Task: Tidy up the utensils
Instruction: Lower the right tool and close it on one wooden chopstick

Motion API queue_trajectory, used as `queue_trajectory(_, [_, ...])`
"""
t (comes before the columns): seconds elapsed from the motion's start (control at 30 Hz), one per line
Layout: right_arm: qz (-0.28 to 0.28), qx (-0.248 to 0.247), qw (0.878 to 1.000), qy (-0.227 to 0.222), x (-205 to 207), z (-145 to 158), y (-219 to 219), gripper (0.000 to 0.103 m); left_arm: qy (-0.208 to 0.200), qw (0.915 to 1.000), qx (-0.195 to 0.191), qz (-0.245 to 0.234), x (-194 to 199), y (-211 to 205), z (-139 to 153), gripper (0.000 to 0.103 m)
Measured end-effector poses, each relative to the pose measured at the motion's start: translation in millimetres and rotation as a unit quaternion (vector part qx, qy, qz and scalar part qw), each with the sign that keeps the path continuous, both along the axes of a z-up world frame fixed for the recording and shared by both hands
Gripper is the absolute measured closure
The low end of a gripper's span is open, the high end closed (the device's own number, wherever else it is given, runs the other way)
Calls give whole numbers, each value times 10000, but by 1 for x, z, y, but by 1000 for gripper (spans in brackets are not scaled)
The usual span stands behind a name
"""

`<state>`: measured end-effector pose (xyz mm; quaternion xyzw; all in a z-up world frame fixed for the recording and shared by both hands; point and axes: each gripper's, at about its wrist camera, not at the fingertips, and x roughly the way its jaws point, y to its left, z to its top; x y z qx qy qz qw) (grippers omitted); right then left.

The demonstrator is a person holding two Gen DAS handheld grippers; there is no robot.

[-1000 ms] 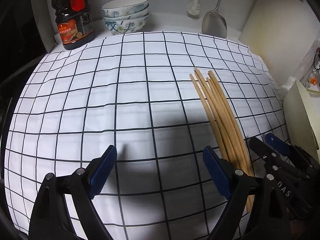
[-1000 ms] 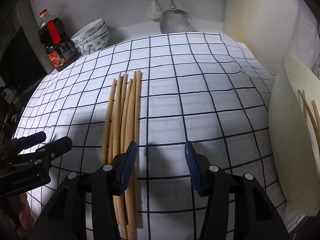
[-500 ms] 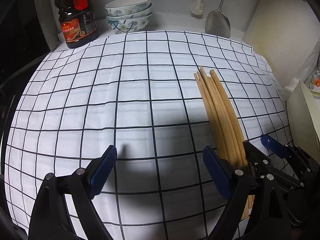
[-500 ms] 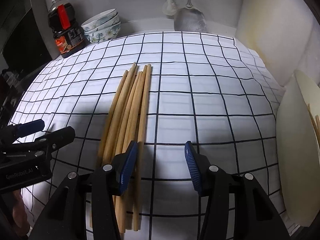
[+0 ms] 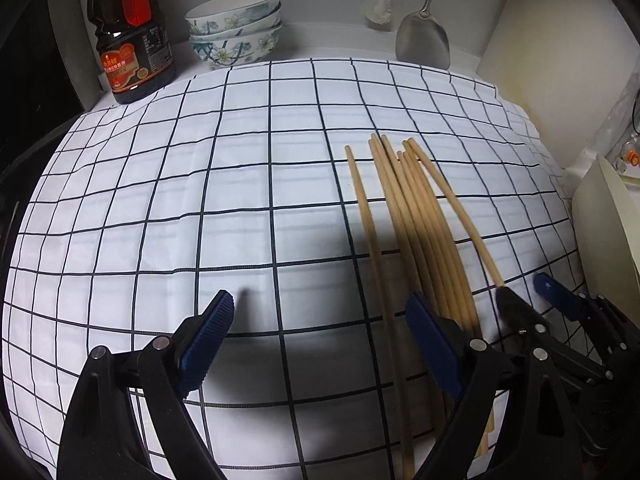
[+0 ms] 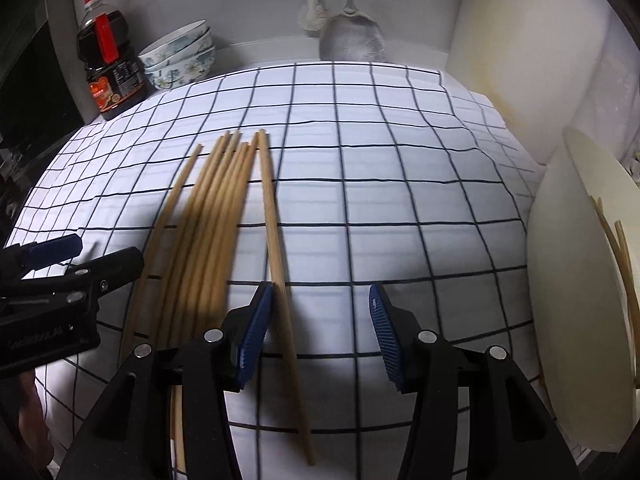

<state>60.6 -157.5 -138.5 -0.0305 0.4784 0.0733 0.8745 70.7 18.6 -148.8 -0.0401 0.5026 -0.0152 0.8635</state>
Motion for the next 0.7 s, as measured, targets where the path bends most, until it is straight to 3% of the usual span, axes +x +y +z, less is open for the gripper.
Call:
queue_trajectory(0.53, [403, 23, 9992, -66, 12, -1, 13, 55, -90, 9988, 479, -28, 11, -11, -10, 16])
queue_trajectory(0.6, [467, 5, 9989, -66, 15, -1, 16, 55, -110, 9986, 507, -37, 12, -12, -9, 17])
queue_trajectory(0.7, [577, 11, 9983, -70, 17, -1, 21, 60, -146, 9990, 397, -123, 12, -14, -7, 30])
